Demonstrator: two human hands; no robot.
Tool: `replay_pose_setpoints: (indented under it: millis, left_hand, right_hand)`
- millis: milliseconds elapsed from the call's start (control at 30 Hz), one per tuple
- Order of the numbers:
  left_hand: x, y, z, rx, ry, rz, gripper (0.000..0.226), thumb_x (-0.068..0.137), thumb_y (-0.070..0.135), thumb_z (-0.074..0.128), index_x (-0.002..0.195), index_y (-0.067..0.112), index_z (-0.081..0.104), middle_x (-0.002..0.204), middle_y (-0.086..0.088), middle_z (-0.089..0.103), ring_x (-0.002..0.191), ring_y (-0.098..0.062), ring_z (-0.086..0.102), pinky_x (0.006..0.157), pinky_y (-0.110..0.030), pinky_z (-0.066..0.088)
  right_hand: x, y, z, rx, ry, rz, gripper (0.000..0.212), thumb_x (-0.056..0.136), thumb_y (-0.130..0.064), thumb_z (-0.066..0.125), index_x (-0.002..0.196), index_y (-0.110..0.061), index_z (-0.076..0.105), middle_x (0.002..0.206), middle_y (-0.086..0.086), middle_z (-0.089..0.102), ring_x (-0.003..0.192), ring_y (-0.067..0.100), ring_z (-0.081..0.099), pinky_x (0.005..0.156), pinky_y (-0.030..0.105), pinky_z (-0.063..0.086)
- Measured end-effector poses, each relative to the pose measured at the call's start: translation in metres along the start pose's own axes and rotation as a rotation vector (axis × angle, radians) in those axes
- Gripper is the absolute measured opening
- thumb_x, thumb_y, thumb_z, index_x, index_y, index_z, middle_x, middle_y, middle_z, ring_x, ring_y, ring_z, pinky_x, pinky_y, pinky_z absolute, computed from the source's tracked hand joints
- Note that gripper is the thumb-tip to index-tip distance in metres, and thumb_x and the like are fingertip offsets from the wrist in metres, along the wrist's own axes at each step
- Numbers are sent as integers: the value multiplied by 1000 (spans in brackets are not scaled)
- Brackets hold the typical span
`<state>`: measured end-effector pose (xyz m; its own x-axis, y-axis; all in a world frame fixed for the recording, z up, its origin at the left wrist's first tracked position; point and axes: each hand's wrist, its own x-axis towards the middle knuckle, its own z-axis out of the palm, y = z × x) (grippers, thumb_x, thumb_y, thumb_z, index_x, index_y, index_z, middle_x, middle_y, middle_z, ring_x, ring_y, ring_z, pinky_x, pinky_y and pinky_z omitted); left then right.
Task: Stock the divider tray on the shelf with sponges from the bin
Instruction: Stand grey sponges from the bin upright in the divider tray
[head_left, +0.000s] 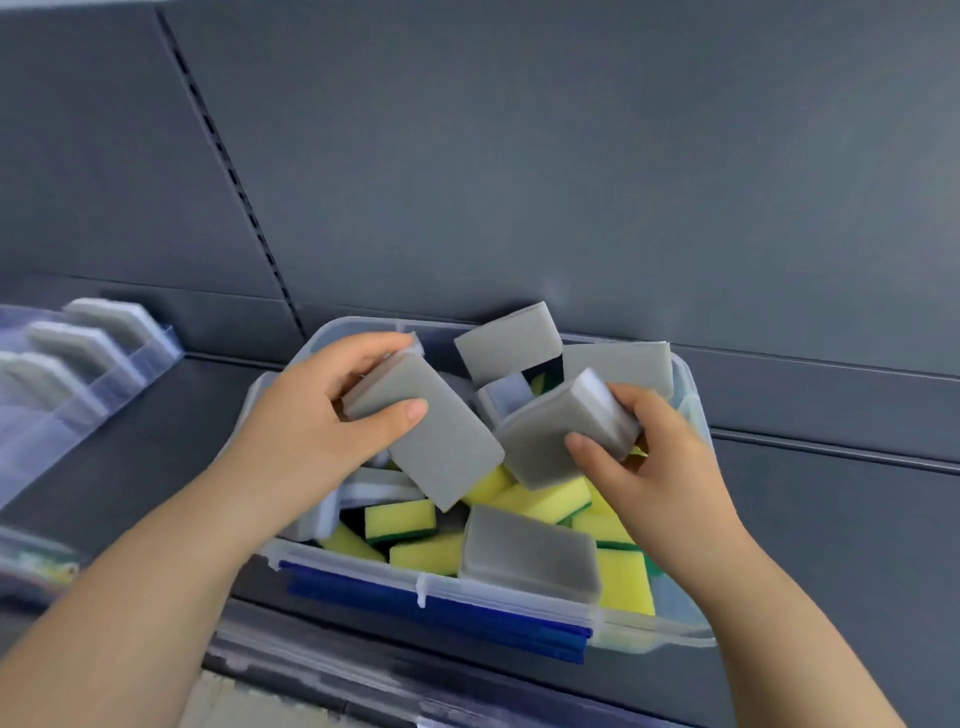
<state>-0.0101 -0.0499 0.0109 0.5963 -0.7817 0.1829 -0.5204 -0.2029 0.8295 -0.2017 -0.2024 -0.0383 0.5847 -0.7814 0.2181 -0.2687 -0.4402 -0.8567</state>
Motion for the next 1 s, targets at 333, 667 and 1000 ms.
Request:
replay_pose_setpoints:
  millis: [333, 667, 1000]
  left_hand:
    - [-78, -34, -91, 37, 126, 122, 51, 68, 51, 66, 117, 54, 51, 114, 22, 60, 107, -2, 57, 91, -37, 49]
    - [-210, -143, -261, 7, 308, 126, 53, 64, 53, 65, 115, 57, 49, 114, 21, 60, 105, -6, 59, 86, -40, 51]
    - [-234, -220, -342, -22, 398, 35, 49, 64, 55, 63, 111, 59, 50, 118, 22, 58, 112, -7, 55, 93, -39, 46]
  right_hand:
    - [-57, -77, 57, 53, 116, -99, 32, 82, -25, 66, 107, -35, 48, 96, -10, 58, 79, -2, 57, 60, 2, 41]
    - [-168, -179, 220, 221, 42, -109, 29, 80, -20, 67, 98, -39, 54, 90, -14, 62, 78, 2, 59, 63, 13, 48]
    - [-152, -236, 330, 319, -97, -94, 29, 83, -15, 64, 104, -32, 56, 92, -10, 64, 79, 0, 59, 67, 13, 49]
